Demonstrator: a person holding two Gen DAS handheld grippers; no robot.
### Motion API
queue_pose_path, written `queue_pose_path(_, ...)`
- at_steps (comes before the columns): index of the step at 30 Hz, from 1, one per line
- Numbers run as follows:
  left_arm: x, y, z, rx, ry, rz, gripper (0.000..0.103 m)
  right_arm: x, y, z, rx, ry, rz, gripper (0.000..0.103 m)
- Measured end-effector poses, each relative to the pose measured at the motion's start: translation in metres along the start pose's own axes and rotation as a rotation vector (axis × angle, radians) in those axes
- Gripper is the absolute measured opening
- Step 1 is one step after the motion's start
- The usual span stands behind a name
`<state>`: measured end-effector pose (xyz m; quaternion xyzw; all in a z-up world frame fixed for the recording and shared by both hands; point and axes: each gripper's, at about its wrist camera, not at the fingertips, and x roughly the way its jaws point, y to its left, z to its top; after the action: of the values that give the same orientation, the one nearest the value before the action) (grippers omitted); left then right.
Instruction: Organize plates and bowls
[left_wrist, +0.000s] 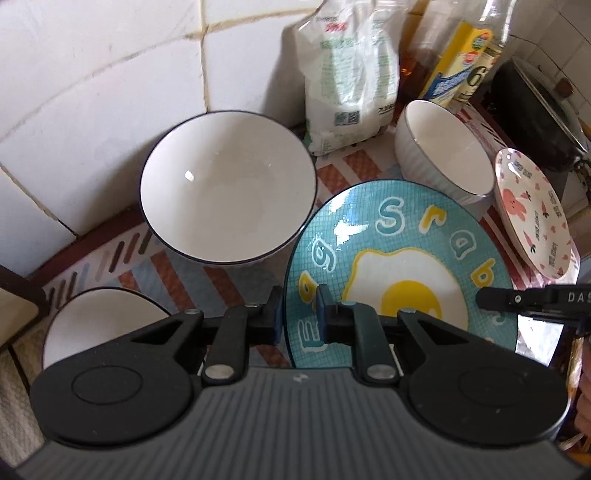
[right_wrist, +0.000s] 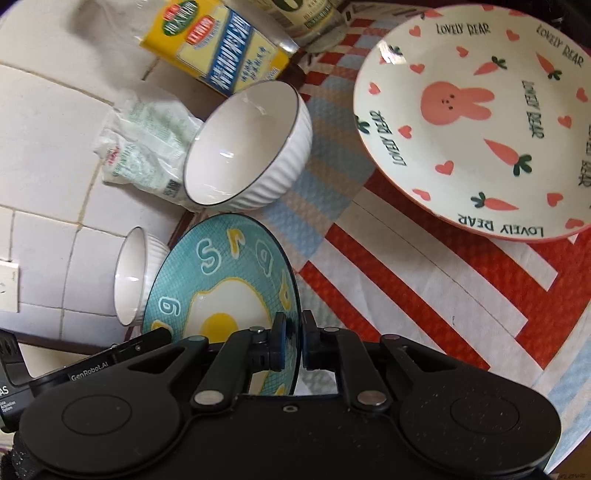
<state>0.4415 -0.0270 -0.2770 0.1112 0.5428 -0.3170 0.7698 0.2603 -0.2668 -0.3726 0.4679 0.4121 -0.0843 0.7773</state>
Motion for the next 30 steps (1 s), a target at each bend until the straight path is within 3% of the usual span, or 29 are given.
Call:
queue_pose_path(9,-0.039,-0.008,-0.018,-0.008,-0.010,0.000,0.016,-0.030,0.010,-0.014,-0.038,0.012,0.010,0.012)
queue_pose_path(21,-0.102,-0.012,-0.075,-0.066,-0.057,-0.010,0.016,-0.082,0.038,-0.044,-0.201,0.050,0.043,0.012)
queue_pose_path(30,-0.126,-0.017,-0.134,-0.156,-0.046,0.002,0.016,-0.103,0.034,-0.069,-0.236,0.119,0.056,0.012)
